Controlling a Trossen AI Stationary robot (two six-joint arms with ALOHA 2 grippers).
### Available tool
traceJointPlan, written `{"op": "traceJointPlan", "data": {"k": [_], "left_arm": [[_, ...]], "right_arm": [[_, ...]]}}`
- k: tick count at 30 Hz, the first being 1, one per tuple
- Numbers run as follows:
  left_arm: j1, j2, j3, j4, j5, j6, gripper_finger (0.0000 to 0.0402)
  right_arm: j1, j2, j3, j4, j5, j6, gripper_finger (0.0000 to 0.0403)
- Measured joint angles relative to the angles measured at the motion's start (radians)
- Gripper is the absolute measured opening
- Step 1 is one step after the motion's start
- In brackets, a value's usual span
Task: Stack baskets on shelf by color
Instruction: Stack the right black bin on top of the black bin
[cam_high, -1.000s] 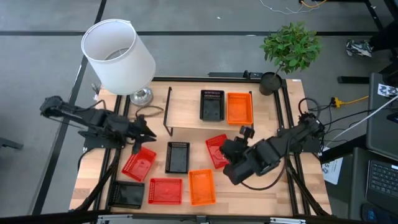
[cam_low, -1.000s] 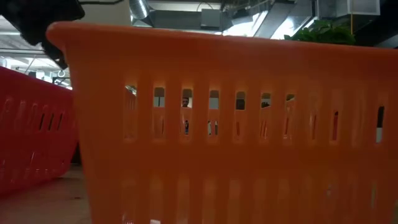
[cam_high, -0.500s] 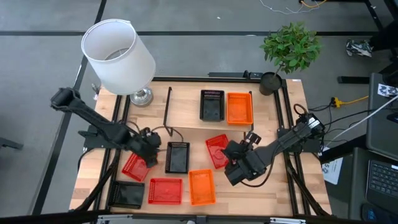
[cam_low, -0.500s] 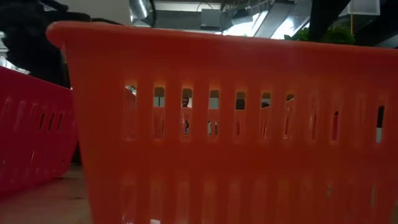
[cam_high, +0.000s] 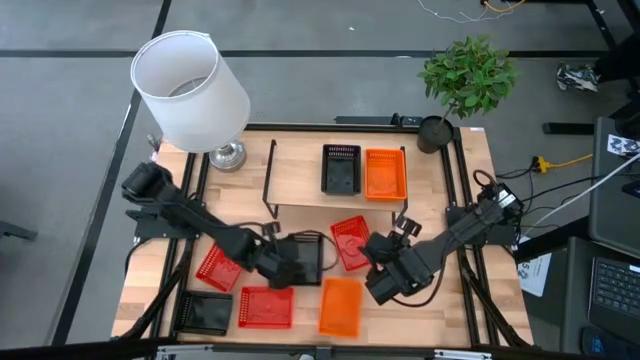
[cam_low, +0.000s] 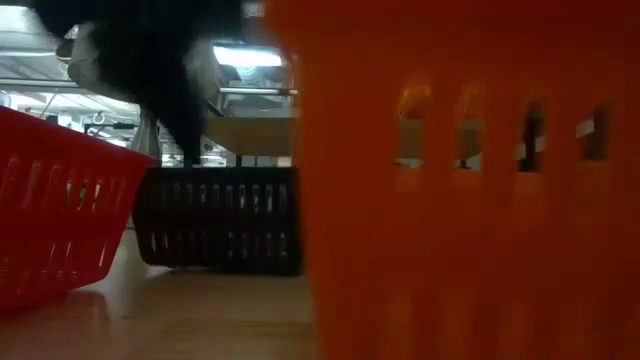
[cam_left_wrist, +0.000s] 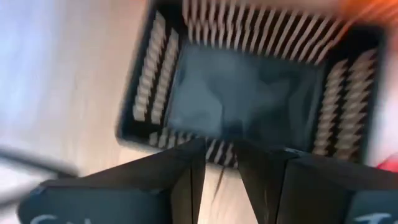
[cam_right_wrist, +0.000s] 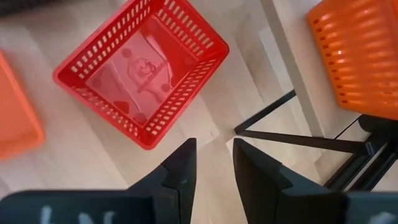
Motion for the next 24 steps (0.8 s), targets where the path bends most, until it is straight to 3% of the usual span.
{"op": "traceJointPlan", "data": {"k": [6,15,19,24], "left_arm": [[-0.023,0.016,0.159,-0.028,-0.051,0.093,0.0084],[-0.186,-0.029,0.283,-0.501,-0.066,0.033,0.0084],[-0.284,-0.078,0.282,-0.664,-0.114,-0.106,0.0084],[-0.392,-0.144,0.281,-0.822,-0.264,-0.275,0.0084]], "right_arm": [[0.028,0.0,0.0,0.03,0.002,-0.003,0.0104],[0.039,0.004,-0.001,0.441,-0.018,-0.284,0.0104],[0.002,0.033,-0.001,0.647,-0.081,-0.403,0.0104],[-0.047,0.114,0.015,0.808,-0.11,-0.538,0.0104]]}}
